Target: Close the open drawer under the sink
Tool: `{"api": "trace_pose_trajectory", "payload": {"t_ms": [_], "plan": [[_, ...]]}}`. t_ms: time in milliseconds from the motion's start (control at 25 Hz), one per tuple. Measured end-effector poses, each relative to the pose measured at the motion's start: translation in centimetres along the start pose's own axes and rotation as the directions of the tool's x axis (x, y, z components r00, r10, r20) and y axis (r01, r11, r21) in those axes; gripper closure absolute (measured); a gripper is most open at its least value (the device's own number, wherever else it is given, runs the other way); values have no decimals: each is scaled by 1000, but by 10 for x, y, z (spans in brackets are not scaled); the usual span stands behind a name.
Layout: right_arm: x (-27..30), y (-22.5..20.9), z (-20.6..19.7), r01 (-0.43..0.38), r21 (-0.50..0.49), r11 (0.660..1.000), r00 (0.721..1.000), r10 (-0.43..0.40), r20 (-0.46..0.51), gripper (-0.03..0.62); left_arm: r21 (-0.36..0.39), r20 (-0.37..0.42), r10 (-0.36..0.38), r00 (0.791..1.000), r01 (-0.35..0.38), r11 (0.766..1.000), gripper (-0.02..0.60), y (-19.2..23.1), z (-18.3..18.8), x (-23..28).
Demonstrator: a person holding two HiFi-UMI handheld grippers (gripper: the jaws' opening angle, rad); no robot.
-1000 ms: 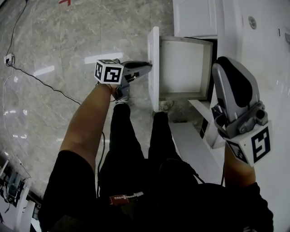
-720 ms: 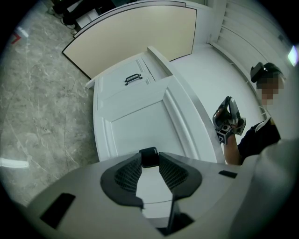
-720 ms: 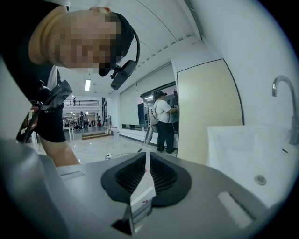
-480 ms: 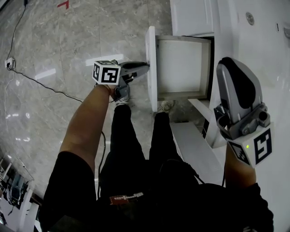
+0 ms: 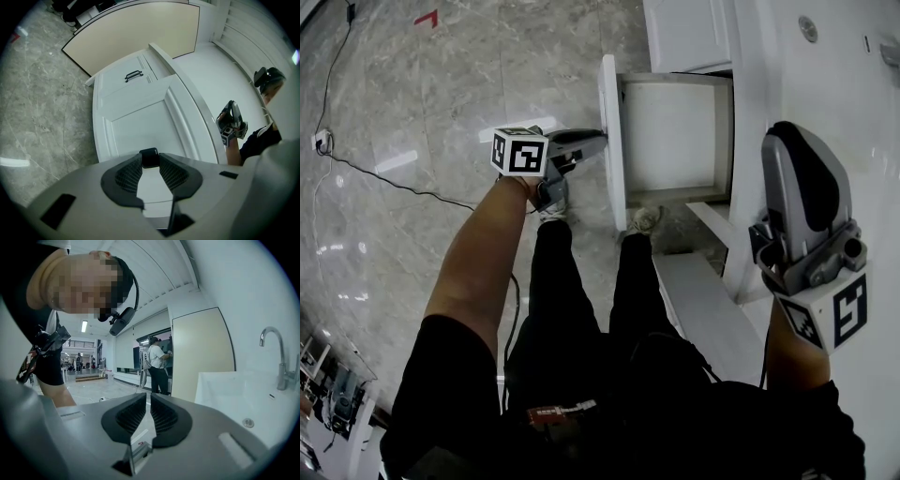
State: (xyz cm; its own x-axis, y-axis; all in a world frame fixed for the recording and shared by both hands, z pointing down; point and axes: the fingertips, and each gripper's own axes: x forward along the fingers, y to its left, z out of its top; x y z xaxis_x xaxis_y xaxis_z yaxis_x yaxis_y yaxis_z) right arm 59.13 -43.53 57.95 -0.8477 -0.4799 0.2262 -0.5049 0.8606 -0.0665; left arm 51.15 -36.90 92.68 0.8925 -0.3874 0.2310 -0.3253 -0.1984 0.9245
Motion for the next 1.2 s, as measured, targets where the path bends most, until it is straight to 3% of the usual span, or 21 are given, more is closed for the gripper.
{"api": "trace_pose_trajectory", "payload": {"t_ms": [280, 1200], "plan": [[-25, -25, -1, 26, 21, 999, 999, -26, 18, 588, 10, -10, 3, 1000, -3, 1000, 466, -5, 3, 30], [-34, -36, -5, 72, 35, 997, 997, -73, 7, 589, 7, -51, -20, 998, 21, 1000, 465, -12, 3, 49]]}}
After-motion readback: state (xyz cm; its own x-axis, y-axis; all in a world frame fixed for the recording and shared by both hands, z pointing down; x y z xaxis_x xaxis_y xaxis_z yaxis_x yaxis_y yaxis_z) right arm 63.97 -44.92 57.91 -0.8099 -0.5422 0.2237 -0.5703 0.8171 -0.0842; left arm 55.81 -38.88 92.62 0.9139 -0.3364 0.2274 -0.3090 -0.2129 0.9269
